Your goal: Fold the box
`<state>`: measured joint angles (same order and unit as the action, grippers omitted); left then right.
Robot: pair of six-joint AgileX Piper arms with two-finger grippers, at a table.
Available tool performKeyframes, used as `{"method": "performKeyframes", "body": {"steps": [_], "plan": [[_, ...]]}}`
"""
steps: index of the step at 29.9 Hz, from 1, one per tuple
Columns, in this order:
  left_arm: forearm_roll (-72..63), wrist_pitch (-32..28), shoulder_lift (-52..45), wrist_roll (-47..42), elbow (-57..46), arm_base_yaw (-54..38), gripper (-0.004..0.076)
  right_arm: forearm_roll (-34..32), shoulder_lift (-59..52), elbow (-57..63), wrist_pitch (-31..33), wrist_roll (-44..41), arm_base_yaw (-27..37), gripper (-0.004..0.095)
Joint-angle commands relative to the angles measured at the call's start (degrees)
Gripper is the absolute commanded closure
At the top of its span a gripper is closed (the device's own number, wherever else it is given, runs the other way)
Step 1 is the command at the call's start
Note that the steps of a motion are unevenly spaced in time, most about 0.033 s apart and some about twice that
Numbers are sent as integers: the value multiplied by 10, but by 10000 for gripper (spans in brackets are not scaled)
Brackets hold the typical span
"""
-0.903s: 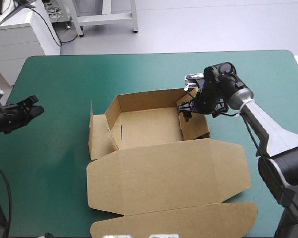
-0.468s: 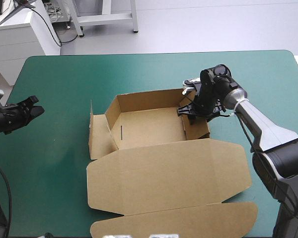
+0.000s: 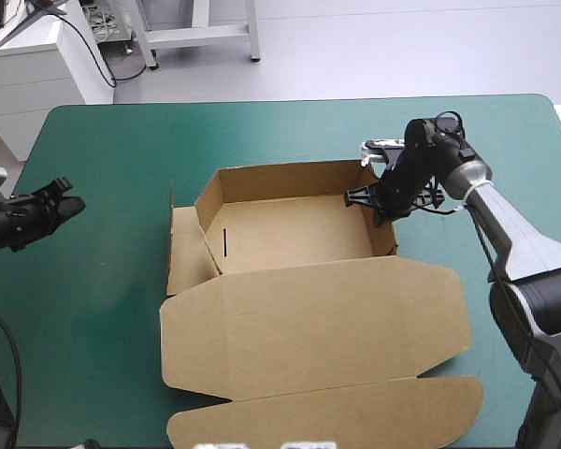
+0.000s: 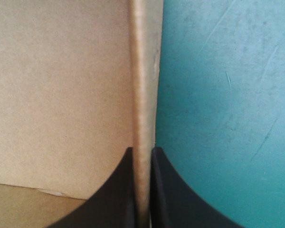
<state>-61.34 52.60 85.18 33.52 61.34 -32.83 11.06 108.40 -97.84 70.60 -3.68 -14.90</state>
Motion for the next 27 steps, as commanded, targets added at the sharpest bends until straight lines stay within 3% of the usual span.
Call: {"method": "performKeyframes", "body": {"steps": [1, 12, 21, 24, 27], "plan": [[-41, 3, -22, 1, 14, 3, 733, 23, -86, -21, 11, 11, 4, 927], [-31, 5, -22, 1, 14, 3, 732, 54, -254, -21, 11, 6, 4, 927], [-33, 23, -22, 4, 14, 3, 724, 67, -312, -21, 11, 8, 4, 927], [-42, 39, -22, 44, 14, 3, 673, 72, -315, -21, 11, 8, 4, 927], [-63, 51, -22, 86, 14, 5, 558, 79, -315, -21, 11, 8, 4, 927]]}}
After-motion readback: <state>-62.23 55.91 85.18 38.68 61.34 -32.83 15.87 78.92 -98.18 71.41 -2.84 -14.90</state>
